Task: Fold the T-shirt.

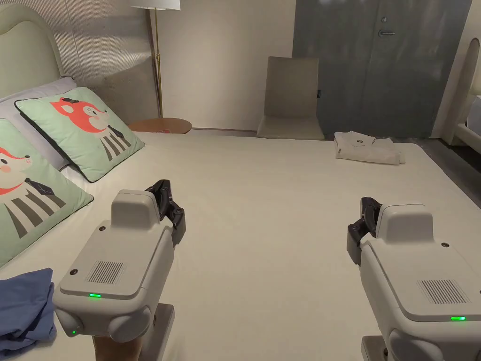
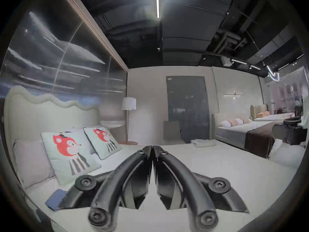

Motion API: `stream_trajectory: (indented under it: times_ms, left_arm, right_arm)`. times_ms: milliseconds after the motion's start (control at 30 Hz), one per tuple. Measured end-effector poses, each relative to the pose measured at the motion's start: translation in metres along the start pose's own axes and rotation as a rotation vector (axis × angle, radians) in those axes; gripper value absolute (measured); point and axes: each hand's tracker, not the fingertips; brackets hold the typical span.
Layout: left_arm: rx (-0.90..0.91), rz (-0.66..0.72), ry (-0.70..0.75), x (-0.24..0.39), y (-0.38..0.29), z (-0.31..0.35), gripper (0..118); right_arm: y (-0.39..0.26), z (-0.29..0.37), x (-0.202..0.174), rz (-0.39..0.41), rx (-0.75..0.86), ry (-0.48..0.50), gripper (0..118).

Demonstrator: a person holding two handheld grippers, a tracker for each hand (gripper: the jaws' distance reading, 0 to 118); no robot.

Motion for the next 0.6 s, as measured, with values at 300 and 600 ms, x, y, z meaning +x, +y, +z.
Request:
stream_trajectory:
  times_ms: [300, 600]
  left_arm:
    - [-0.004, -0.016, -0.044, 0.022, -0.002, 0.006, 0]
    - [-0.001, -0.009, -0.046, 0.029, 0.001, 0.011, 0]
  right_arm:
    - [-0.006, 0.006, 0.023, -0.017, 0.001, -0.052, 0]
    - [-0.005, 0.007, 0.025, -0.017, 0.003, -0.066, 0]
